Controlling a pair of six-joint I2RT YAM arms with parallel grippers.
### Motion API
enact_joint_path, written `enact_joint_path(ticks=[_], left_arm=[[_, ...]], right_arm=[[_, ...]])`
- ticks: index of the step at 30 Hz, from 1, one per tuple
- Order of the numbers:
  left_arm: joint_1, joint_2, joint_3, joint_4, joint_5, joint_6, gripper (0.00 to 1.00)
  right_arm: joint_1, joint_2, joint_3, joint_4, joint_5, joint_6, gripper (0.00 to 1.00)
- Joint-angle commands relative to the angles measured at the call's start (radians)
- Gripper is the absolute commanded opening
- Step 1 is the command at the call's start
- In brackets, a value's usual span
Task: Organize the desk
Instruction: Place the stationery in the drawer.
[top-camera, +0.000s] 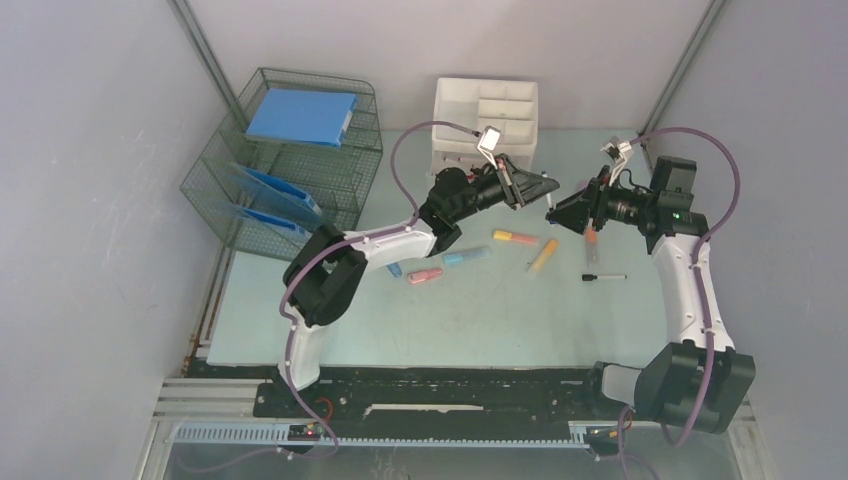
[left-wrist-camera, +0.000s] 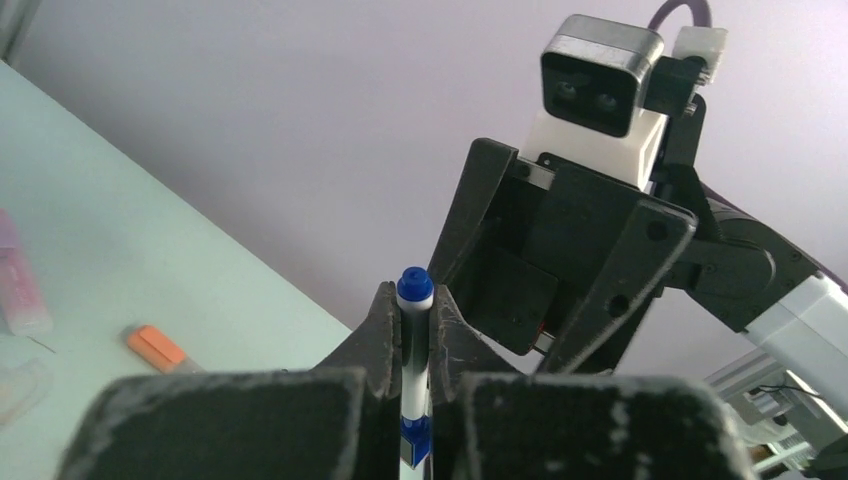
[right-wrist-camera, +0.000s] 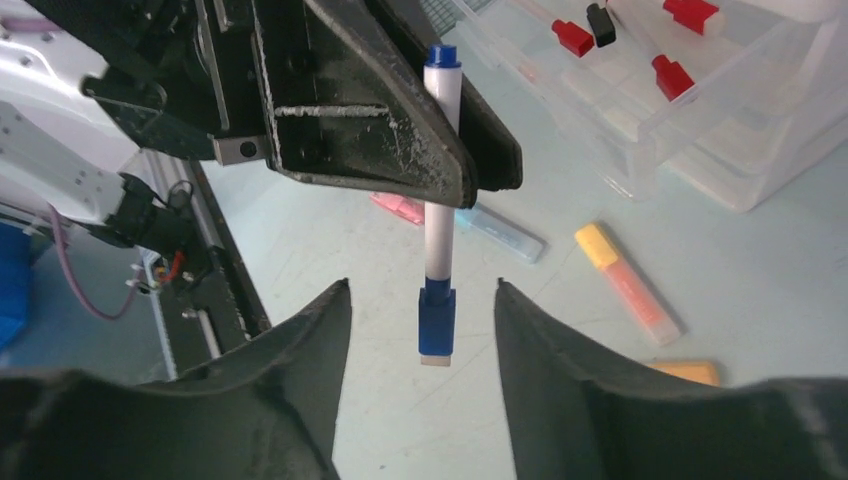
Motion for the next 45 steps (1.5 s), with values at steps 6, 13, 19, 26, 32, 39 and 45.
enact_joint_path(ticks=[6,13,19,26,32,39,45], left_arm=[[0.092,-0.068,0.001,-0.047,-0.004,0.265,0.0],[0.192,-0.148,0.084,-0.448,-0.011,0.615,0.0],[0.197,-0.213,0.228,-0.849,-0.096,1.037,0.0],[0.198,-0.202,0.354,-1.038,-0.181,1.239,0.0],[0.195,-0.114,0.44,-1.09,-0.218,1.368,0.05],[0.192,-0.054,0.468,-1.078,-0.238,1.392,0.36],[0.189,-0.057,0.464,-1.066,-0.277,1.361,0.69]], right_arm=[[-0.01,-0.06,0.05,-0.161,0.008,-0.242,0.75],[-0.015,-0.083,0.058,-0.217,0.049,-0.322,0.77],[-0.012,-0.095,0.058,-0.224,0.06,-0.34,0.77],[-0.023,-0.107,0.06,-0.238,0.052,-0.363,0.77],[-0.045,-0.074,0.029,-0.256,-0.001,-0.373,1.0],[-0.025,0.05,0.11,-0.44,0.024,-0.486,0.91],[-0.034,0.004,0.061,-0.322,0.086,-0.414,0.92]])
